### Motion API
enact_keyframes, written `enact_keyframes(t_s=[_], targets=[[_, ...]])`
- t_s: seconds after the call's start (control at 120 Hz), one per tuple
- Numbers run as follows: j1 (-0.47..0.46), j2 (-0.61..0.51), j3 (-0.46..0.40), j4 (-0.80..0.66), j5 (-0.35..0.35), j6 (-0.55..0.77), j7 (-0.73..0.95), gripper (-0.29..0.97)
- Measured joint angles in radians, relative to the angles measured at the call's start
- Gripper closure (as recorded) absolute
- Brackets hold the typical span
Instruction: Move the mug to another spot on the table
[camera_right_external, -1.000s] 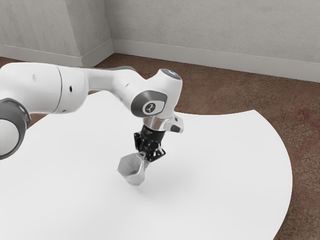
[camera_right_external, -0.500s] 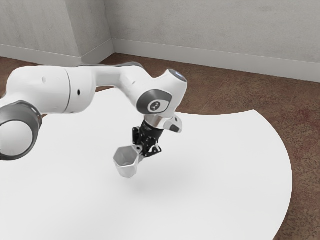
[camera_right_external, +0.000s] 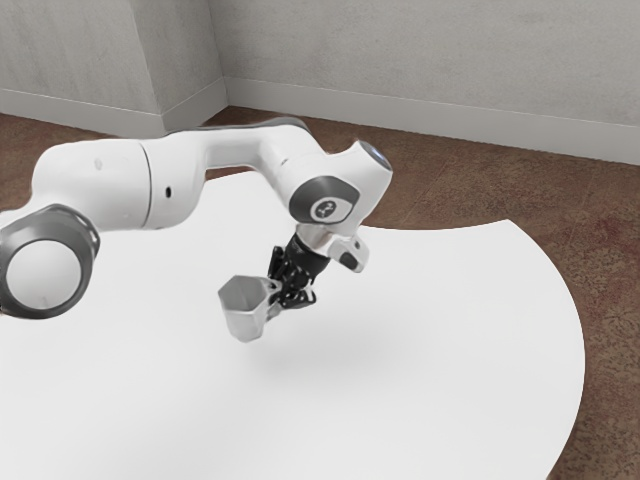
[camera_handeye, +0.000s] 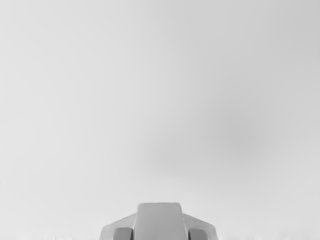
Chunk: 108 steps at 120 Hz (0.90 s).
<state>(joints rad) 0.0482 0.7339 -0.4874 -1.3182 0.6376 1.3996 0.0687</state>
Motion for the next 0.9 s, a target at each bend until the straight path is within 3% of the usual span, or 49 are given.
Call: enact_keyframes(t_s=[0.375, 0.9], targets=[[0.011, 0.06, -0.061, 0.037, 0.09, -0.066, 0.166, 0.67], [0.044, 0.131, -0.093, 0.092, 0.145, -0.051, 0.372, 0.67]])
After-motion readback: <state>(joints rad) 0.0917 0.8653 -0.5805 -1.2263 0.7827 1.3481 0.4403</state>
